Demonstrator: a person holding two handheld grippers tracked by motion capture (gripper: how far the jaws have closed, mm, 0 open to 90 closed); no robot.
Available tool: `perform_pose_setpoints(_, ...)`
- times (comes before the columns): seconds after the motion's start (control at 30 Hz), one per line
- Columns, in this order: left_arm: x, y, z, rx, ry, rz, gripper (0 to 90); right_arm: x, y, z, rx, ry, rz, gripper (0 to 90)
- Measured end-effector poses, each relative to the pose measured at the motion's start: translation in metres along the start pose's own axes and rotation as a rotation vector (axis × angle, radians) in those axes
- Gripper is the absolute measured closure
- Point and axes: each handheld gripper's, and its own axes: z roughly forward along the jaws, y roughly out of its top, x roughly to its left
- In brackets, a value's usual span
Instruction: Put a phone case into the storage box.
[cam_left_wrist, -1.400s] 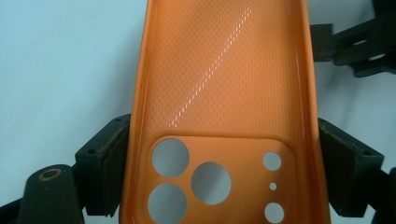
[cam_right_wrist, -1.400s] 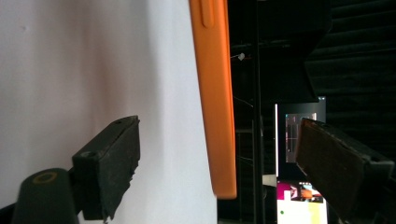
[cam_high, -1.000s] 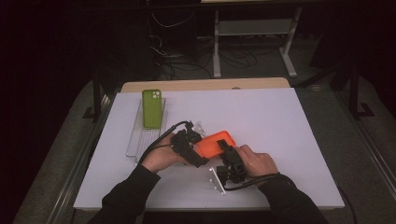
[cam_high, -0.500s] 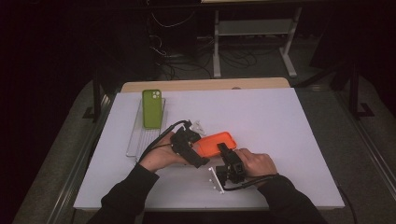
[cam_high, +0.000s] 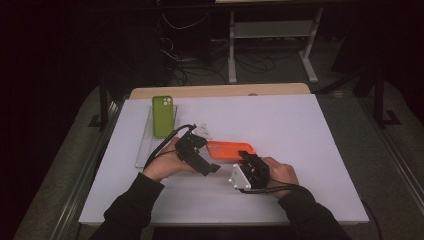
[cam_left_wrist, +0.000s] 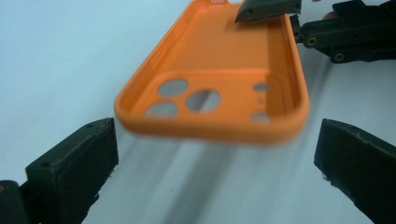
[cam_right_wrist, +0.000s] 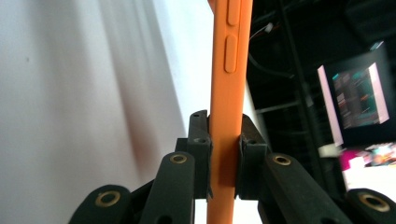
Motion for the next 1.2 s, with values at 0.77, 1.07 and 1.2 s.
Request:
perform_pose_setpoints(0.77, 0.009, -0.005, 0.001, -0.033, 0.059, -0.023, 0.0, -0.048, -0.039, 0.009, -0.08, 0.397, 0.914, 78.3)
perform_pose_setpoints(1.07, 0.01, -0.003, -0.003, -0.097, 0.078, -0.056, 0.0, -0.057, -0.052, 0.008, -0.118, 0.427, 1.06, 78.4)
perform_pose_setpoints(1.2, 0.012, 0.002, -0.004, -0.127, 0.066, -0.077, 0.0, -0.057, -0.052, 0.006, -0.122, 0.435, 1.072, 78.4)
